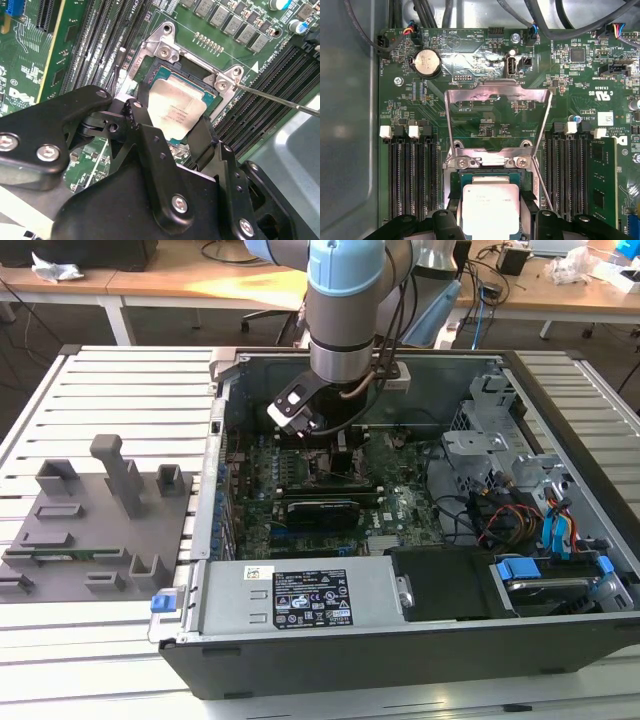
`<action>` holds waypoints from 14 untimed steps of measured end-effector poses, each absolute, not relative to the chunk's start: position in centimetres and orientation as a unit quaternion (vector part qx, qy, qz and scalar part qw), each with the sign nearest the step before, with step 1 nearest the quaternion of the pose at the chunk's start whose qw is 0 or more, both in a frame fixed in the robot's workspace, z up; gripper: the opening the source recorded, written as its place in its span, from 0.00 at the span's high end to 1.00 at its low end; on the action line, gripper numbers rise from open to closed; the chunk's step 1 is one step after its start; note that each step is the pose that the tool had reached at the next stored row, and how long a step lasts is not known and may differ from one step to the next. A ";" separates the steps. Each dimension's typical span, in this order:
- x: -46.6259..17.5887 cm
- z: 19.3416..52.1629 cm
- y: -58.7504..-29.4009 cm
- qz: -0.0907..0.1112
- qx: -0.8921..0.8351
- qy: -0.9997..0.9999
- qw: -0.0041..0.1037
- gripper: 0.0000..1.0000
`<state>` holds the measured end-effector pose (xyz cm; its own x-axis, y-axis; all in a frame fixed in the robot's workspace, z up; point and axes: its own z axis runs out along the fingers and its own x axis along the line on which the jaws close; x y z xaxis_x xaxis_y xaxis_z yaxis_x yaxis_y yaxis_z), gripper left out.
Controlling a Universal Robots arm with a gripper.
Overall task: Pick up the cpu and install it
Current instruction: 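Place the cpu into insertion slot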
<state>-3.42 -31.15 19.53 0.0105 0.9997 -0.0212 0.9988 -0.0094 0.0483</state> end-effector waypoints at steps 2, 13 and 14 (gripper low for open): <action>-3.4 19.5 -31.2 0.009 0.710 0.703 0.025 0.45; -3.4 19.5 -31.2 0.009 0.710 0.703 0.025 0.45; -3.4 19.5 -31.2 0.009 0.710 0.703 0.025 0.45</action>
<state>-3.42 -31.18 19.49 0.0104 0.9997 -0.0212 0.9988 -0.0094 0.0482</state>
